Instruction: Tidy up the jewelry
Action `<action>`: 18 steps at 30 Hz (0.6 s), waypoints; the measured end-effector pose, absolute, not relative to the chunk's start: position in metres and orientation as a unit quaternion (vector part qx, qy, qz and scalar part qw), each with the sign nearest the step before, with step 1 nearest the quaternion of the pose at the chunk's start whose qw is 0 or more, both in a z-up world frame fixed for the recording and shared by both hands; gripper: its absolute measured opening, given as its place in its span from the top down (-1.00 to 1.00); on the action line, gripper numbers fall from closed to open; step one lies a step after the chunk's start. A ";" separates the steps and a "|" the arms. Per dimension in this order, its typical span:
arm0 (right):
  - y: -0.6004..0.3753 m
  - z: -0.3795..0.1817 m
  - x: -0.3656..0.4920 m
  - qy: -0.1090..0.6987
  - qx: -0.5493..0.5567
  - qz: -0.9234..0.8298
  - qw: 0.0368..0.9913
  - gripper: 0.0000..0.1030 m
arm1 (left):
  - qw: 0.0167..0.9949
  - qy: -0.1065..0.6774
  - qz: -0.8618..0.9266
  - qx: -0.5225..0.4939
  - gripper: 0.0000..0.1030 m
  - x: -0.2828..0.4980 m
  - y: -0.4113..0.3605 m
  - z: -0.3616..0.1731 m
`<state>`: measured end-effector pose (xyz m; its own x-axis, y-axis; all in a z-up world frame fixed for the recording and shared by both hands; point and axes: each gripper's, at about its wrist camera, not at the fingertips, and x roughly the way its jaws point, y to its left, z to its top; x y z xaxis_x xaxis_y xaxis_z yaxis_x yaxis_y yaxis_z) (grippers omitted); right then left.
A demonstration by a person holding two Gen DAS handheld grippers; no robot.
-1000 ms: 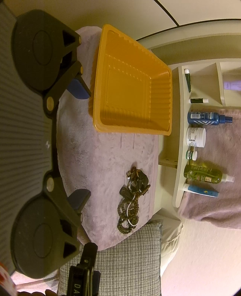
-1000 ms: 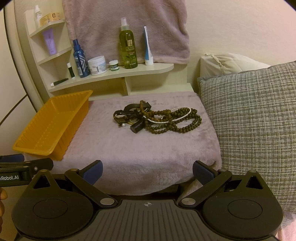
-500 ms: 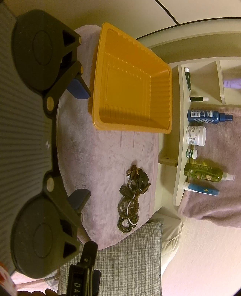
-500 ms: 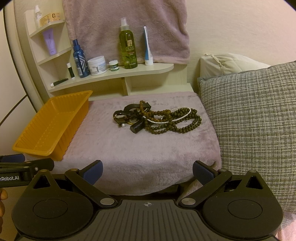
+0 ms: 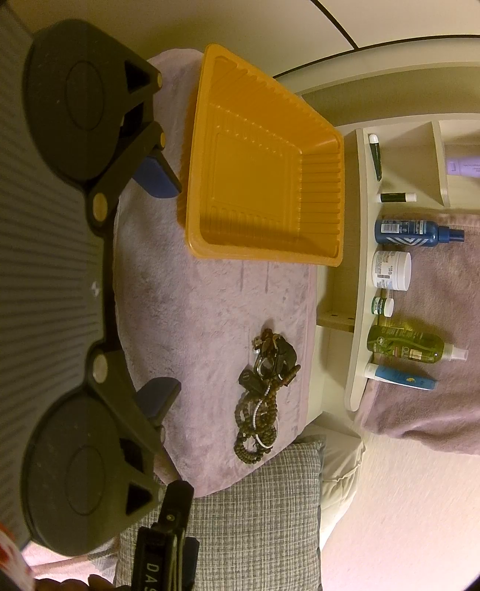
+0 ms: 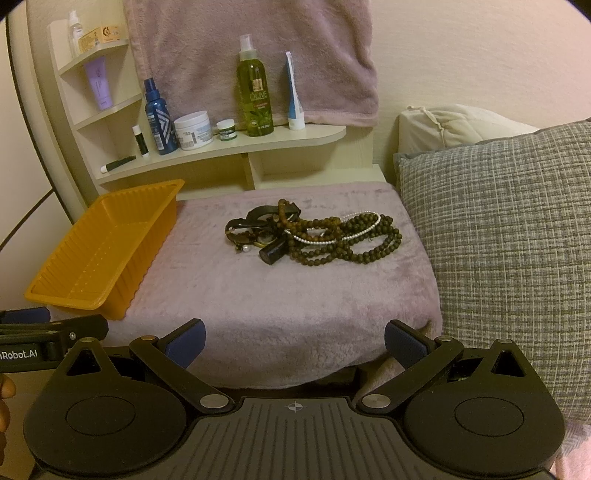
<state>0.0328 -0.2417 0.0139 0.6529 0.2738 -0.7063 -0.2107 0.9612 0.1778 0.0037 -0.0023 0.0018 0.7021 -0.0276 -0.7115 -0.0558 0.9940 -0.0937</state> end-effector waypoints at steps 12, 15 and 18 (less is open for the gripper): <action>-0.240 0.016 0.032 0.395 0.040 0.134 0.908 -0.99 | 0.921 0.386 0.007 -0.055 -0.98 0.003 -0.002 0.001; -0.242 0.014 0.032 0.395 0.041 0.134 0.908 -0.99 | 0.921 0.386 0.007 -0.057 -0.98 0.003 -0.002 0.001; -0.243 0.014 0.032 0.395 0.042 0.134 0.908 -0.99 | 0.921 0.386 0.007 -0.057 -0.98 0.003 -0.002 0.001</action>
